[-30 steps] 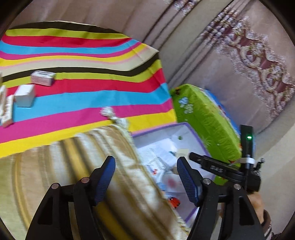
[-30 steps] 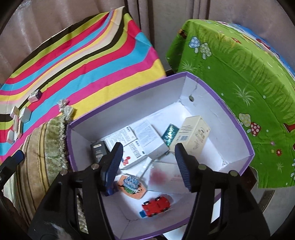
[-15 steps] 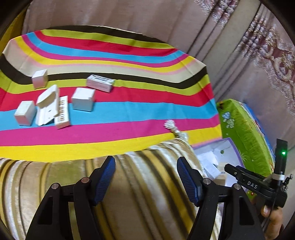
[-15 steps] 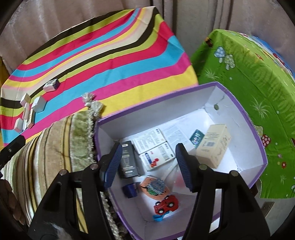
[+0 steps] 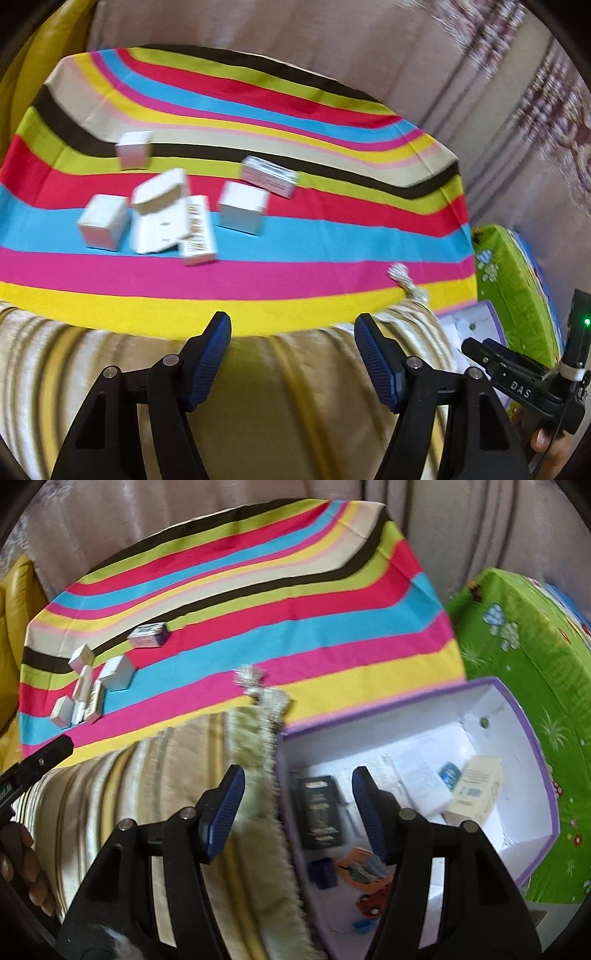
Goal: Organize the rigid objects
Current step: 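Move both tools back over the remaining items on the cloth, then grasp the white cube box with the left tool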
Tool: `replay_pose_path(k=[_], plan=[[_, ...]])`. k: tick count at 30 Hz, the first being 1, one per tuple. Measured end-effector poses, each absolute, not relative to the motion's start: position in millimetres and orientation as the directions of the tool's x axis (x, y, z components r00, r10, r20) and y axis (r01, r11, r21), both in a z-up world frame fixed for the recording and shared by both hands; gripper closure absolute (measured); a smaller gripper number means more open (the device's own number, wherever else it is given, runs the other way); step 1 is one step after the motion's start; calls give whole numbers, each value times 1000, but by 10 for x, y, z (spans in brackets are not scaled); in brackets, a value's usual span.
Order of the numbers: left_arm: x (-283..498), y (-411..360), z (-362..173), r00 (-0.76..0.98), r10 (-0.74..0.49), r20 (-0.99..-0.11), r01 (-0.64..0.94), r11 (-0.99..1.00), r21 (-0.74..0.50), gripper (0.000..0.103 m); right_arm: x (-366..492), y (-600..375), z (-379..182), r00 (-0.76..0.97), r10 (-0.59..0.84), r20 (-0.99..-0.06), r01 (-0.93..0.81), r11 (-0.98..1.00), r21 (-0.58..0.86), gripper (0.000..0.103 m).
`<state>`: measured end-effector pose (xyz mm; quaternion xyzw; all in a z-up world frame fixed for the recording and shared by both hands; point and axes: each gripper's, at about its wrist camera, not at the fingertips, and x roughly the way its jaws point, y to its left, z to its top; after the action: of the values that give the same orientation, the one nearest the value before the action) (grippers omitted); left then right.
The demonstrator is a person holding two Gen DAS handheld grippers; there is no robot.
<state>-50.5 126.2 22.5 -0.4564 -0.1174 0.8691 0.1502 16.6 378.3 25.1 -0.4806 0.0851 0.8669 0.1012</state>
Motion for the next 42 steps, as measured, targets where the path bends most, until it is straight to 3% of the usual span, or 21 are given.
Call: replay_pose_path(k=[9, 22, 31, 32, 35, 42], plan=[[-769, 478, 211, -580, 245, -777, -4, -954, -298, 33, -229, 3281, 208, -538, 17, -843, -135, -989, 67, 34], [-1269, 117, 73, -537, 136, -833, 39, -982, -186, 33, -712, 2783, 167, -529, -51, -847, -23, -997, 74, 34], [-1542, 61, -131, -472, 128, -872, 28, -987, -160, 34, -962, 2291, 175, -530, -51, -847, 56, -998, 25, 22], [-1564, 50, -157, -466, 134, -874, 25, -986, -164, 36, -989, 2226, 172, -531, -49, -846, 65, -998, 17, 20], [-1604, 14, -209, -449, 164, -878, 17, -981, -192, 58, -1058, 2049, 163, -536, -37, -843, 85, -996, -11, 17], [-1525, -160, -138, -495, 178, -851, 54, -971, -235, 59, -1232, 1555, 128, -549, 7, -836, 125, -988, -91, 16]])
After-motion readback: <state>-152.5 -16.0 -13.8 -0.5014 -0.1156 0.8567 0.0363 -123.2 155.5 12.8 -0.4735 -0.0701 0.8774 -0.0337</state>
